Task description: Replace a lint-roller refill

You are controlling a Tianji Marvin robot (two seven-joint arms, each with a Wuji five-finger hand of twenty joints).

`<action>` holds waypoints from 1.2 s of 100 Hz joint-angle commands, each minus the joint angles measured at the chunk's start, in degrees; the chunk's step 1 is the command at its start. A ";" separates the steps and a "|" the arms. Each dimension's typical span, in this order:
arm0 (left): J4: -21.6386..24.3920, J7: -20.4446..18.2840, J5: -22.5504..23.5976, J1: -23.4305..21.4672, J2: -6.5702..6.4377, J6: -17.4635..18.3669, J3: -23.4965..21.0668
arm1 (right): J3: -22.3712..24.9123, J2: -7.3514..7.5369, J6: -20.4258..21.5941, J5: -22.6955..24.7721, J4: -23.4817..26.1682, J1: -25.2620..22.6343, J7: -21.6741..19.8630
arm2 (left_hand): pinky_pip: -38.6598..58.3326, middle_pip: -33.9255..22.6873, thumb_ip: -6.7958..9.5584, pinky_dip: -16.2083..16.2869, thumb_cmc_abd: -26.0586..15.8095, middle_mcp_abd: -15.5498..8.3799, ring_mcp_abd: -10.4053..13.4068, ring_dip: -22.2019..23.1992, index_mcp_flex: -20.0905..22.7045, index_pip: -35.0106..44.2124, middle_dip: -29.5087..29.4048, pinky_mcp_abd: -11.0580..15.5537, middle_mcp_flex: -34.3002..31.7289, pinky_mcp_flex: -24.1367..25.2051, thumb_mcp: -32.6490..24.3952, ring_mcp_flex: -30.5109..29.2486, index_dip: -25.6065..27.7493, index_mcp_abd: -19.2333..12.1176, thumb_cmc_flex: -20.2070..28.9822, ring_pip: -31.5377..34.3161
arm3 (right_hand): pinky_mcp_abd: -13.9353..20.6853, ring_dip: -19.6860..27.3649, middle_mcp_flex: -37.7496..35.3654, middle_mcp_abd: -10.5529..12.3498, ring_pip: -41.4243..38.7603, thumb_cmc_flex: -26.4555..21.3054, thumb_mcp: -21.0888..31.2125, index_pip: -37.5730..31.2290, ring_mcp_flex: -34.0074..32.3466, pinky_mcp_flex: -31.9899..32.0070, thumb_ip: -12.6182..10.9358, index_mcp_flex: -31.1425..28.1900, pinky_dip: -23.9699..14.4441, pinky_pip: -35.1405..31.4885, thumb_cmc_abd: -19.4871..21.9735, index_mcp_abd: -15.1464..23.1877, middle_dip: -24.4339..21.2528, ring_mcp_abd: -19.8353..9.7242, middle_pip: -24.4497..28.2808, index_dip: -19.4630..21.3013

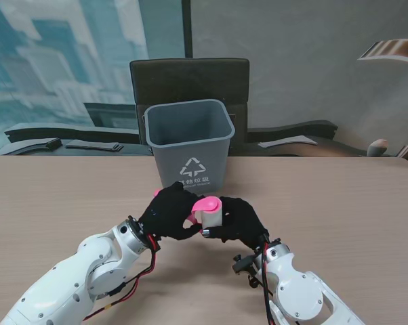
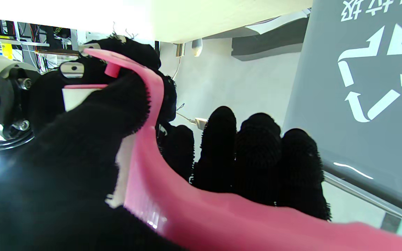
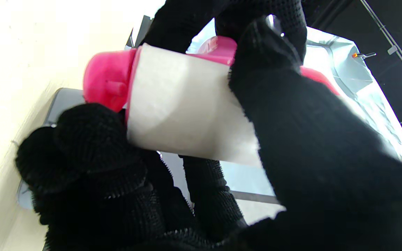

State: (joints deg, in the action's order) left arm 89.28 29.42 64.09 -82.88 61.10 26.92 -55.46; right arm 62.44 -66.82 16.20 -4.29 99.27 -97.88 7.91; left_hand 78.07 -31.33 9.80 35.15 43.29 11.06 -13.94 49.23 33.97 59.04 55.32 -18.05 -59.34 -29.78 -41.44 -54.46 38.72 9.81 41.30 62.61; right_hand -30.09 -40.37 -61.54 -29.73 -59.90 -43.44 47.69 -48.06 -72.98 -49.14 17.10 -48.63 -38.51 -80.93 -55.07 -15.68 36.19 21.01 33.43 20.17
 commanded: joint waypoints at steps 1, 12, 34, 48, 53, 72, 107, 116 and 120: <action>-0.82 -1.61 0.88 -0.31 0.20 0.38 0.75 | -0.92 -1.33 0.57 -0.98 3.43 -0.20 -1.57 | 0.26 0.20 7.28 1.49 -4.96 -0.86 -0.09 -0.73 2.54 -1.27 2.00 2.11 -0.25 0.87 -14.32 -0.15 -0.99 -5.69 15.91 -0.15 | 13.85 -1.97 -7.66 7.78 -6.48 -8.54 17.48 -10.06 -2.46 -2.48 -1.37 -6.78 1.60 0.86 13.13 8.92 1.80 -17.88 9.95 1.27; -0.99 -1.60 1.04 -0.18 0.14 0.65 0.74 | -0.83 -1.40 0.10 -2.47 3.80 -0.46 -1.79 | 0.11 -0.58 8.18 0.20 -4.94 -1.40 -0.10 -0.08 4.02 0.69 2.97 1.47 -0.23 1.10 -16.05 -0.03 -0.02 -7.44 15.78 1.06 | 13.87 -1.85 -7.67 7.78 -6.87 -8.52 17.26 -10.05 -2.50 -2.26 -1.38 -6.72 1.67 1.03 13.26 8.97 1.74 -18.21 9.97 1.25; -1.38 -0.78 2.32 0.32 -0.19 1.34 0.84 | -0.53 -1.35 -1.20 -5.30 4.85 -0.98 -2.90 | 1.61 -0.13 9.43 -2.69 -4.66 -3.23 0.03 0.47 5.06 1.81 3.69 1.26 -0.60 1.44 -16.51 0.01 1.16 -9.72 15.62 1.60 | 13.50 -1.50 -7.61 7.69 -7.53 -8.70 17.03 -10.05 -2.52 -1.75 -1.43 -6.67 2.09 1.78 13.30 8.81 1.65 -18.44 9.94 1.26; -1.63 -0.48 2.79 0.61 -0.32 1.76 0.98 | -0.33 -1.24 -1.82 -6.88 5.32 -1.27 -3.82 | 1.68 0.40 9.49 -2.97 -4.76 -4.34 0.30 0.50 5.23 1.98 3.92 1.56 -0.60 1.61 -16.09 0.21 1.47 -10.85 15.63 1.42 | 13.08 -1.31 -7.63 7.68 -8.06 -8.76 16.98 -10.03 -2.50 -1.15 -1.45 -6.63 2.44 2.35 13.34 8.73 1.59 -18.47 9.96 1.25; -1.68 -0.52 2.74 0.64 -0.32 1.92 0.97 | -0.20 -1.18 -2.03 -7.03 5.37 -1.27 -4.14 | 1.78 0.46 9.63 -3.03 -4.76 -4.46 0.57 0.52 5.15 1.98 4.11 1.78 -0.69 1.53 -16.13 0.13 1.55 -10.97 15.50 1.43 | 12.51 -1.16 -7.65 7.71 -8.39 -8.73 16.93 -10.05 -2.51 -0.34 -1.45 -6.66 2.81 3.09 13.35 8.76 1.55 -18.33 9.97 1.26; -0.98 -0.70 2.42 -0.32 -0.21 1.71 -0.12 | 0.46 -0.57 -0.39 0.61 3.81 -0.12 -3.91 | 2.11 0.67 9.89 -3.05 -5.09 -3.90 0.88 0.44 4.69 1.63 4.65 2.11 -0.67 1.52 -16.20 0.15 1.47 -10.30 15.12 1.43 | 5.85 3.57 -7.77 9.64 -0.61 -8.30 14.61 -9.91 -2.03 13.47 -1.79 -6.31 5.56 11.30 15.19 10.81 1.01 -16.04 9.75 1.75; 0.79 -0.82 3.00 -2.73 -0.34 1.06 -3.18 | 5.18 1.65 2.57 12.55 2.53 -0.11 -7.43 | 1.13 1.36 6.21 1.66 -5.95 -2.94 0.58 -1.08 3.90 0.96 3.27 2.78 -0.26 1.79 -14.82 1.04 -0.88 -9.08 15.42 0.33 | 5.97 5.69 -7.57 11.32 8.77 -8.29 11.91 -9.57 -1.61 19.17 -2.10 -5.70 4.44 10.46 17.01 12.32 1.04 -13.27 9.14 2.60; 1.21 -0.90 3.30 -3.34 -0.42 1.08 -4.03 | 6.68 2.35 3.03 14.36 2.59 -0.23 -9.46 | 0.43 1.82 5.07 2.64 -6.23 -2.76 0.45 -1.72 4.00 0.51 2.34 2.78 -0.46 1.84 -14.26 1.18 -1.62 -8.94 15.54 -0.40 | 6.15 5.27 -7.69 11.21 8.57 -8.44 11.66 -9.55 -1.66 19.45 -2.16 -5.75 4.31 10.30 17.03 12.01 1.09 -13.07 9.10 2.69; 1.37 -1.11 3.18 -3.62 -0.40 1.16 -4.43 | 7.31 2.68 3.51 15.27 2.56 -0.21 -10.39 | 0.16 2.06 4.62 2.69 -6.28 -2.58 0.20 -2.07 4.23 0.01 1.88 2.64 -0.51 1.94 -14.13 1.26 -2.17 -8.74 15.48 -0.87 | 6.40 5.01 -7.75 11.19 8.37 -8.41 11.54 -9.52 -1.67 19.41 -2.16 -5.74 4.21 10.14 17.00 11.96 1.13 -13.07 9.07 2.71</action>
State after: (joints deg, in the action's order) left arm 90.45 29.63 67.17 -85.73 60.89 28.22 -59.49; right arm 68.83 -64.88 18.83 9.92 101.01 -98.21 -1.45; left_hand 78.04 -30.21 10.95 36.44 39.94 8.12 -13.22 48.32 38.30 58.67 57.97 -17.19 -59.34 -28.58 -45.86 -54.40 36.69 2.35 48.34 62.55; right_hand -25.32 -34.69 -63.98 -24.46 -51.61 -43.26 47.65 -47.67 -73.02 -30.51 17.54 -49.20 -33.39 -70.35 -52.09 -16.96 34.96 23.78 34.43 19.24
